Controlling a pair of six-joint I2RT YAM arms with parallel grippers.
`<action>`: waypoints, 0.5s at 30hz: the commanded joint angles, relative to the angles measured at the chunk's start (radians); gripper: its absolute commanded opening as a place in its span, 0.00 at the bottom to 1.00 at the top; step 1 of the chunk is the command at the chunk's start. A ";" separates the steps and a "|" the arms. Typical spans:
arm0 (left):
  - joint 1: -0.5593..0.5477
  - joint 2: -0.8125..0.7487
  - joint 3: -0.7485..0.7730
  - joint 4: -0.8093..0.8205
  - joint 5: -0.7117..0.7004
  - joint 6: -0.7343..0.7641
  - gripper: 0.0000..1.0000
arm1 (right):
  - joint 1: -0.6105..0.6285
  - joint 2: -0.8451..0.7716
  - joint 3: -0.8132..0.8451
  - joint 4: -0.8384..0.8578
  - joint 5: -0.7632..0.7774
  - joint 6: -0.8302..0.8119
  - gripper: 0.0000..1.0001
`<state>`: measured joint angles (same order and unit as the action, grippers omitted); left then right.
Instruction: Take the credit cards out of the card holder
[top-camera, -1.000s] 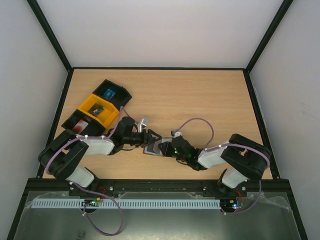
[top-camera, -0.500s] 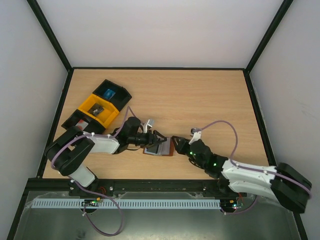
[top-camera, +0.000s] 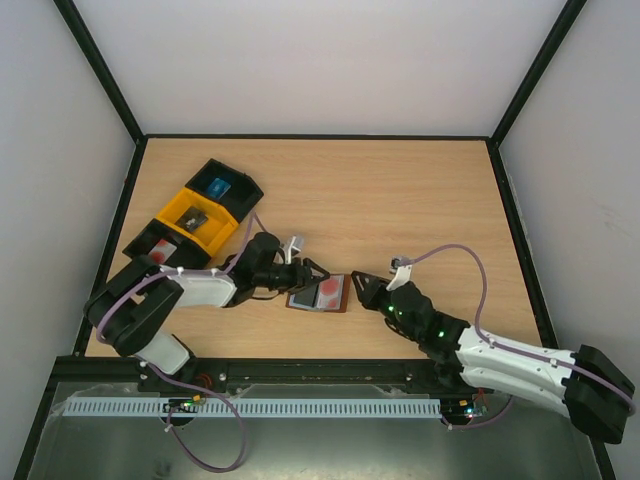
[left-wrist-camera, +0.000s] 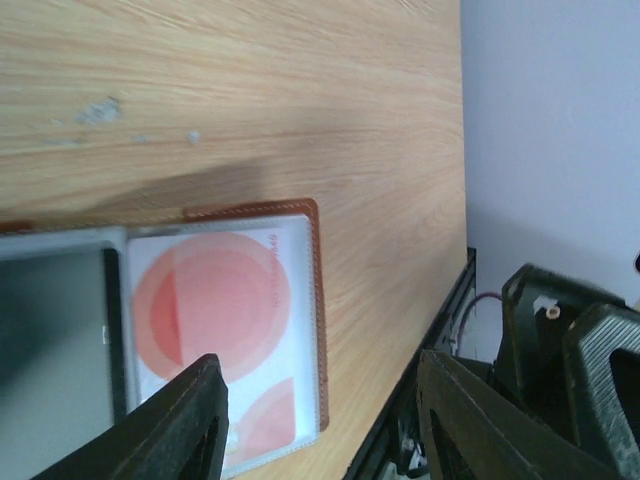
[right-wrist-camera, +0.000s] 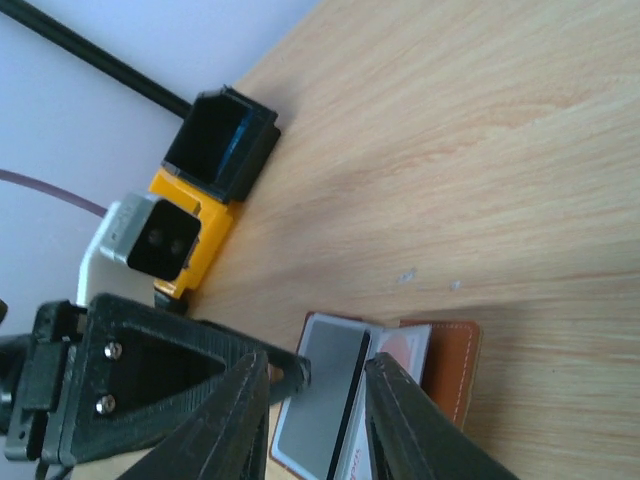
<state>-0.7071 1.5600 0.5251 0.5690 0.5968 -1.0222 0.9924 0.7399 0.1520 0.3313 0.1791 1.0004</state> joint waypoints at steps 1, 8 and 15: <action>0.030 -0.040 -0.038 -0.047 -0.051 0.047 0.53 | 0.003 0.097 0.047 0.047 -0.078 -0.029 0.26; 0.047 0.007 -0.086 0.025 -0.021 0.023 0.47 | 0.004 0.325 0.122 0.141 -0.215 -0.033 0.21; 0.049 0.084 -0.100 0.143 0.038 -0.013 0.44 | 0.006 0.468 0.184 0.132 -0.258 -0.037 0.21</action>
<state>-0.6624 1.6127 0.4377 0.6201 0.5945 -1.0229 0.9928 1.1648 0.2981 0.4450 -0.0536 0.9730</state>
